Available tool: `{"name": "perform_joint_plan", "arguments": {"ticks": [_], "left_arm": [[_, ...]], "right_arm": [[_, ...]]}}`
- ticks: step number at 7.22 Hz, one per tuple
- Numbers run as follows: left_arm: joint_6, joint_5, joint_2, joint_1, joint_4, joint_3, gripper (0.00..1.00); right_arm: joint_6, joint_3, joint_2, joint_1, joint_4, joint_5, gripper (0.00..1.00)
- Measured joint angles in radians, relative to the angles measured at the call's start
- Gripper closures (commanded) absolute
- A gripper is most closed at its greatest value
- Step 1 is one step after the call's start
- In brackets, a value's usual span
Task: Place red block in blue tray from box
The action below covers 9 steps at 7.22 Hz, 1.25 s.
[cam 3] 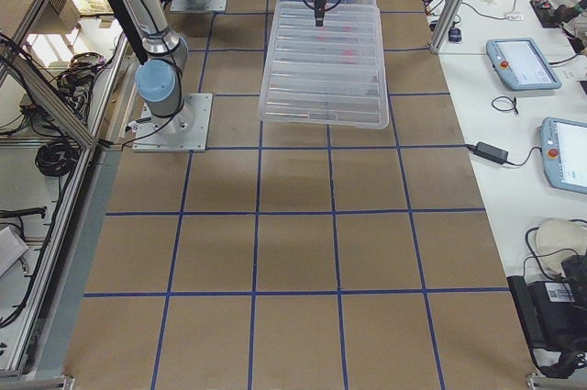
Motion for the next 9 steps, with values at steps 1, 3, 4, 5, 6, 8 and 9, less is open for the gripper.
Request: {"name": "perform_joint_plan", "arguments": {"ticks": [1,3,4,5,6,8,9], "left_arm": [[-0.008,0.000,0.027,0.000,-0.060,0.044,1.00],[-0.023,0.000,0.086,0.004,-0.213,0.152,1.00],[-0.025,0.002,0.114,0.018,-0.297,0.216,1.00],[-0.020,0.004,0.136,0.054,-0.373,0.275,1.00],[0.018,0.005,0.149,0.124,-0.423,0.313,1.00],[0.191,0.005,0.148,0.315,-0.452,0.325,1.00],[0.277,0.005,0.136,0.397,-0.448,0.305,1.00]], "right_arm": [[-0.001,0.001,0.000,-0.001,0.001,-0.001,0.00],[-0.004,0.004,0.000,-0.001,0.003,-0.005,0.00],[-0.006,0.007,0.001,-0.004,0.003,-0.005,0.00],[-0.013,0.007,0.002,-0.012,0.001,-0.007,0.00],[-0.044,0.008,0.002,-0.030,0.002,-0.009,0.00],[-0.168,0.009,0.002,-0.135,0.011,-0.010,0.00],[-0.234,0.009,0.003,-0.209,0.015,-0.009,0.00]]}}
